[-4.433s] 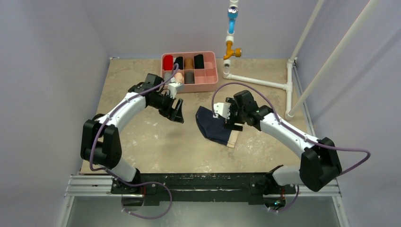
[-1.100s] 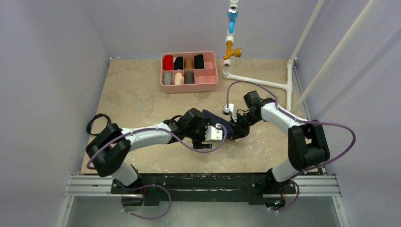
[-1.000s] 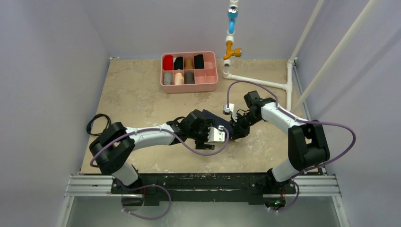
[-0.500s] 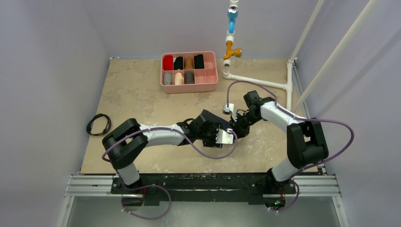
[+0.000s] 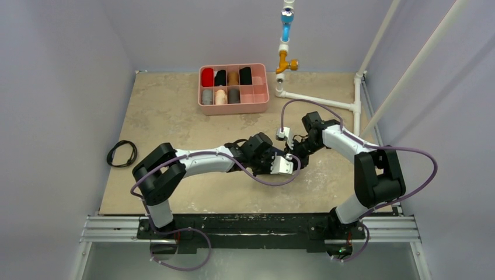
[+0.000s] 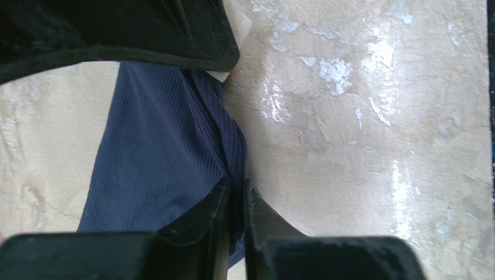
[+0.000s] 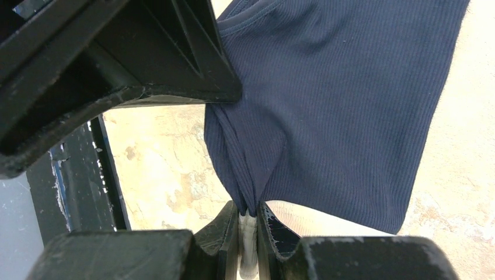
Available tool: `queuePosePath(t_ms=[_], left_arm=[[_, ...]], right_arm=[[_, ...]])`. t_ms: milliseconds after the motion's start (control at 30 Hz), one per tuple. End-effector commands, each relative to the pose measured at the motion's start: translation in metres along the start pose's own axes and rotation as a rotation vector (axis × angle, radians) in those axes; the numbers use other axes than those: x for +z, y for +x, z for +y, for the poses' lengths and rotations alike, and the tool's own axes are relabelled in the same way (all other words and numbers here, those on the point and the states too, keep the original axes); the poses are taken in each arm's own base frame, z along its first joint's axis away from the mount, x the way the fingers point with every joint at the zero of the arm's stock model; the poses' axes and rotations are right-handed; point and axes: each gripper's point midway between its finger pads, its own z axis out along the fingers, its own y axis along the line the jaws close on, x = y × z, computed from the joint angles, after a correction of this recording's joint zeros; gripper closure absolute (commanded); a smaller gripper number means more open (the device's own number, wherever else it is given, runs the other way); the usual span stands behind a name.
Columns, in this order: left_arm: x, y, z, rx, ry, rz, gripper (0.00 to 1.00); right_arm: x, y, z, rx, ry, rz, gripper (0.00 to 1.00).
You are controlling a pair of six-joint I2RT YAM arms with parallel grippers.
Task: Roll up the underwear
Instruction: Fold the underwear at the center of the board.
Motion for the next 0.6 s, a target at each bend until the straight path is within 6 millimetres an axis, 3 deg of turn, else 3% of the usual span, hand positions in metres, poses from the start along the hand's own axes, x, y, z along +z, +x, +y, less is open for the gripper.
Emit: queuePosePath(t_ms=[0,67,100,267,467,567], left_arm=[[-0.004,-0.006,-0.013,-0.036,0.093,0.017,0.93],[-0.006,-0.005,-0.014,-0.042,0.093,0.025,0.97],[-0.007,-0.005,-0.013,-0.047,0.087,0.026,0.94],[-0.013,-0.009,-0.006,-0.061,0.015,-0.01,0.55],[-0.022,-0.016,0.01,-0.05,-0.111,-0.074,0.33],[-0.024,-0.021,0.023,-0.021,-0.183,-0.109,0.29]], right_arm=[[-0.005,-0.012,0.002,-0.021,-0.017,-0.044,1.0],[-0.005,-0.012,0.003,-0.022,-0.017,-0.045,1.0],[-0.006,-0.012,0.003,-0.02,-0.019,-0.045,1.0],[-0.007,-0.012,0.006,-0.017,-0.036,-0.049,1.0],[-0.01,-0.014,0.013,-0.007,-0.075,-0.059,1.0],[-0.011,-0.016,0.015,-0.002,-0.098,-0.069,1.0]])
